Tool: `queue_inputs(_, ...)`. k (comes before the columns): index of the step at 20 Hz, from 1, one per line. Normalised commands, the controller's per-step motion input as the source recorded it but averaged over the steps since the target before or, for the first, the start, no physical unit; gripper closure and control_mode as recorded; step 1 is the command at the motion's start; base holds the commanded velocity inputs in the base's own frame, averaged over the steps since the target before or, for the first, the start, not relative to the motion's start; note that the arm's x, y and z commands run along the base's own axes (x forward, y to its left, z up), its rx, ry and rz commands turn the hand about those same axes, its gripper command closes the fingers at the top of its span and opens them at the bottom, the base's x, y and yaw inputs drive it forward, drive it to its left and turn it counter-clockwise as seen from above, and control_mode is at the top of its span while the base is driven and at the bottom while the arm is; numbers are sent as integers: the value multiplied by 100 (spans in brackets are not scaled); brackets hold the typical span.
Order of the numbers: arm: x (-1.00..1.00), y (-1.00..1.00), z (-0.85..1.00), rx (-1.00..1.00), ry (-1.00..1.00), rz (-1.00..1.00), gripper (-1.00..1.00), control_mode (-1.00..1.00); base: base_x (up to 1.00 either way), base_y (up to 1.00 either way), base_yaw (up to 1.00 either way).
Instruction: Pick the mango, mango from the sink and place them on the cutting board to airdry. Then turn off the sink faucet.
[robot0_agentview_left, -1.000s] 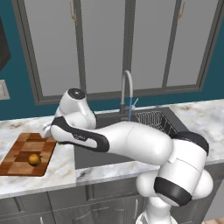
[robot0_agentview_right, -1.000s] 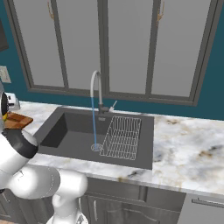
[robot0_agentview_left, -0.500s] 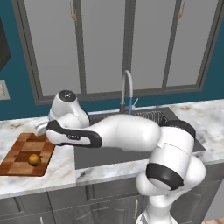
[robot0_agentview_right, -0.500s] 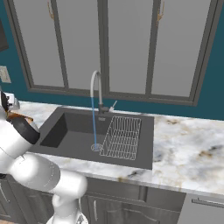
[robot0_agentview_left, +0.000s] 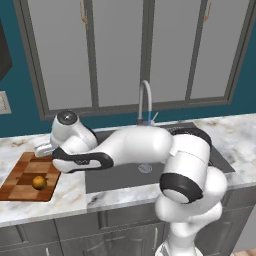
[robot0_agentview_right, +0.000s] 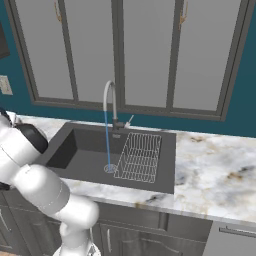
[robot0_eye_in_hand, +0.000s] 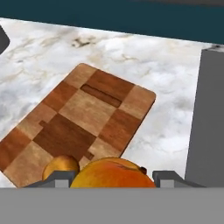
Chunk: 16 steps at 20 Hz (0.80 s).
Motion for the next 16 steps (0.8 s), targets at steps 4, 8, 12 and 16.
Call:
queue_inputs(4,25,9,-15,0,7,-14,100,-100,0,0,0)
queue_inputs(8,28,10,-12,0,8,-13,100,-100,0,0,0)
queue_inputs(12,24,15,-14,0,8,-13,100,-100,0,0,0)
queue_inputs(16,18,21,-19,0,8,-13,100,-100,0,0,0)
